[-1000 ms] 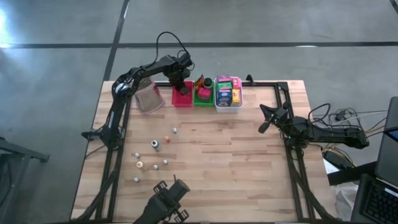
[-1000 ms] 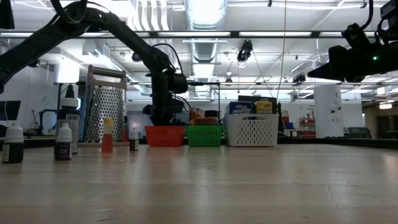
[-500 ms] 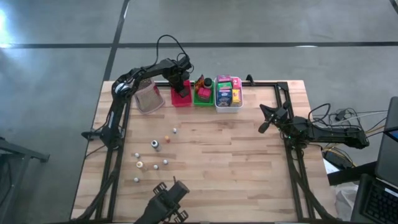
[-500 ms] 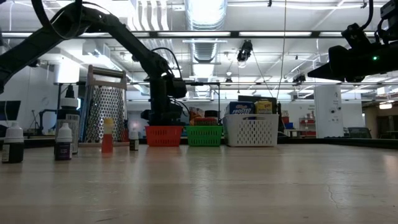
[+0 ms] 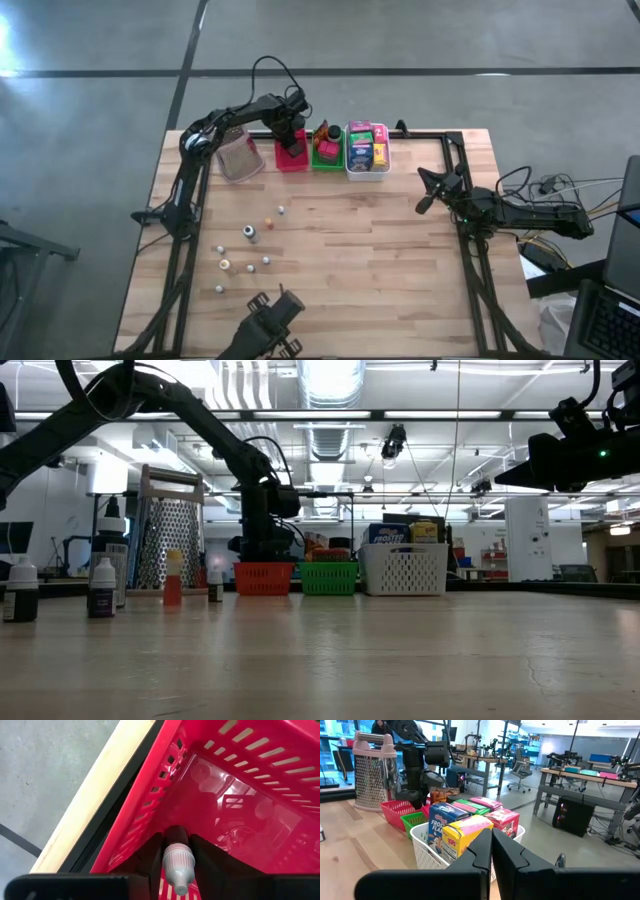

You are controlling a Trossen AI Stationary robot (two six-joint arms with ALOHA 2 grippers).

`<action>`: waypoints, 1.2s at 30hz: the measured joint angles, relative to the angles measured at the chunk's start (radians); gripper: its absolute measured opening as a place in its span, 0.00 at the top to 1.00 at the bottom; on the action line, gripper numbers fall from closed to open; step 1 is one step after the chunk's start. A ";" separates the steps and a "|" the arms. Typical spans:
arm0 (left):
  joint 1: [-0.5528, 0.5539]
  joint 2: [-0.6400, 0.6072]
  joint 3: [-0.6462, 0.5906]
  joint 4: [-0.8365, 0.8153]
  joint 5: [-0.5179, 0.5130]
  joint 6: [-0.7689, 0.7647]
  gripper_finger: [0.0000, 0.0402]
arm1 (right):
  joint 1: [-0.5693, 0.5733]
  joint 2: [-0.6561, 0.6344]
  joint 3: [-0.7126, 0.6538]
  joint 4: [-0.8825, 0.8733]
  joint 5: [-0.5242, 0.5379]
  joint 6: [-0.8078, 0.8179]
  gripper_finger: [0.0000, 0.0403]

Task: Pick & Place Kitchen Items
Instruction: Put the small black food coloring bottle into the red bin

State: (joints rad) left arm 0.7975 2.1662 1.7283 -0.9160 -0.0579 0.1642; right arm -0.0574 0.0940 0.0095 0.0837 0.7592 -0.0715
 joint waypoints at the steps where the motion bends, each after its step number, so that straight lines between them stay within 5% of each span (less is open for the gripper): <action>1: 0.000 0.000 0.000 0.000 -0.002 0.000 0.76 | 0.000 0.000 0.000 0.000 0.000 0.000 0.98; 10: 0.000 0.000 0.000 0.003 -0.023 0.000 0.75 | 0.000 0.000 0.000 0.000 0.000 0.000 0.98; 21: 0.001 0.001 0.001 0.003 -0.035 0.002 0.60 | 0.000 0.000 0.000 0.000 0.000 0.000 0.98; 36: 0.001 -0.002 0.001 -0.001 -0.038 0.000 0.60 | 0.000 0.000 0.000 0.000 0.000 0.000 0.98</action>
State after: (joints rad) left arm 0.7981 2.1645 1.7290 -0.9165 -0.0959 0.1646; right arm -0.0575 0.0940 0.0093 0.0838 0.7590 -0.0715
